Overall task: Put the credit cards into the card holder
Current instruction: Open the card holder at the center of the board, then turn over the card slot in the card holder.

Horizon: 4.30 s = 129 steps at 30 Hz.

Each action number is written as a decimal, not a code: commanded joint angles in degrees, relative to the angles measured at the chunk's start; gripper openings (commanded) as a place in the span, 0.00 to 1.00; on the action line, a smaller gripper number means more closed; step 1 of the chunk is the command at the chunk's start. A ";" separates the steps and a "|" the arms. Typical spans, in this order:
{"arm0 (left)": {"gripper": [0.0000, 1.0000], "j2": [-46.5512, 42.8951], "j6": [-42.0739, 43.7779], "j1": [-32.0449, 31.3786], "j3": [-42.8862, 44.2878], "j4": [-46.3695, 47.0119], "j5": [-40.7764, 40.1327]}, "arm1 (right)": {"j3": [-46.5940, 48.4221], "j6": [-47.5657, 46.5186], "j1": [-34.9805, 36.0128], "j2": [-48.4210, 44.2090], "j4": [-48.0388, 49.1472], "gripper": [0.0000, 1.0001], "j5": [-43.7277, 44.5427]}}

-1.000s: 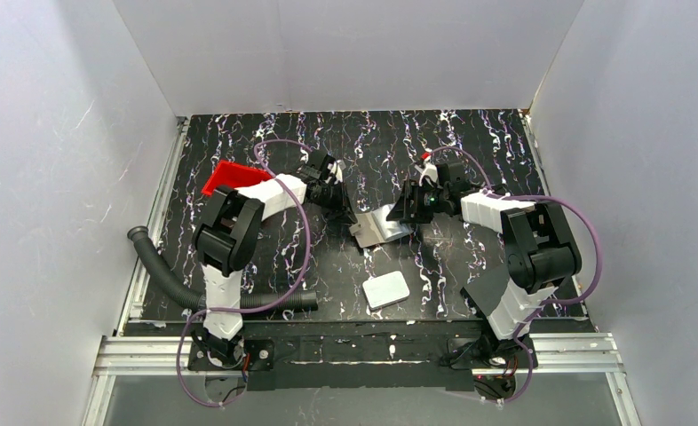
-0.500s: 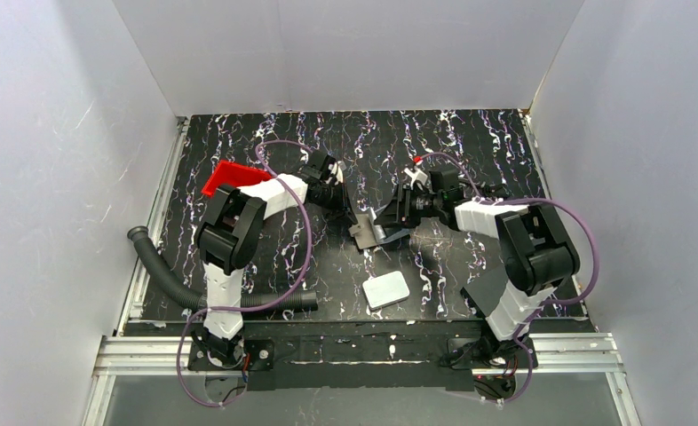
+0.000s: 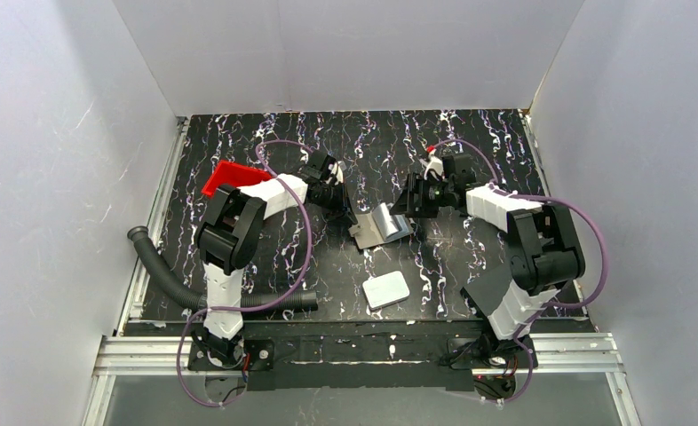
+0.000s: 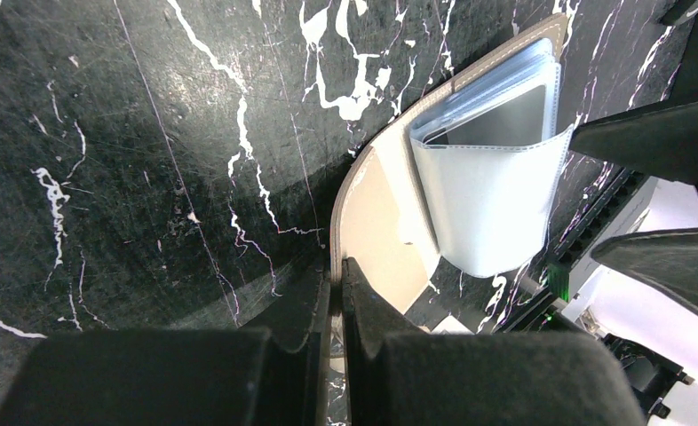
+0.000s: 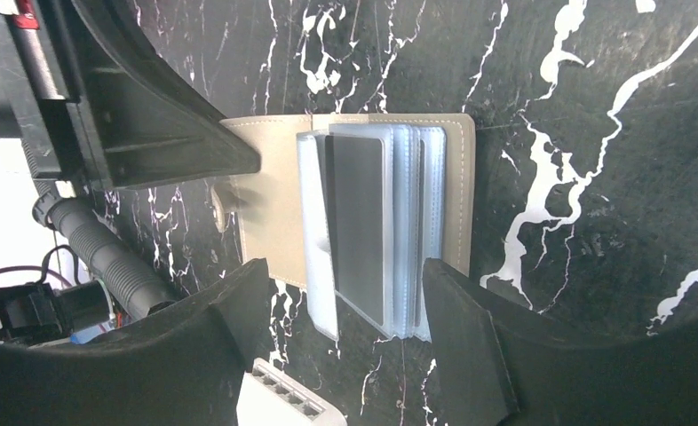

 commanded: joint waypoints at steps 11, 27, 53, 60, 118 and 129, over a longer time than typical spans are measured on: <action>0.00 0.43 -0.42 0.08 1.46 -1.07 0.72 | -2.14 2.92 3.64 0.91 3.63 0.63 -4.12; 0.00 0.42 -0.42 0.08 2.39 -0.83 2.57 | -2.83 8.13 10.55 -1.87 9.42 0.66 -3.37; 0.56 -12.47 3.52 2.13 0.12 -7.61 4.17 | 1.47 -3.37 3.87 -3.83 -5.90 0.72 6.00; 0.48 -8.20 -2.59 -3.17 2.65 -0.97 9.03 | 1.71 -3.47 1.32 -1.93 -4.92 0.64 3.40; 0.06 -1.96 -14.09 -2.25 -0.23 15.55 10.73 | -11.51 11.63 3.26 -2.21 19.99 0.73 0.30; 0.22 -5.06 -9.42 -3.62 1.08 7.14 4.93 | -13.11 20.53 0.79 -3.98 23.47 0.66 1.34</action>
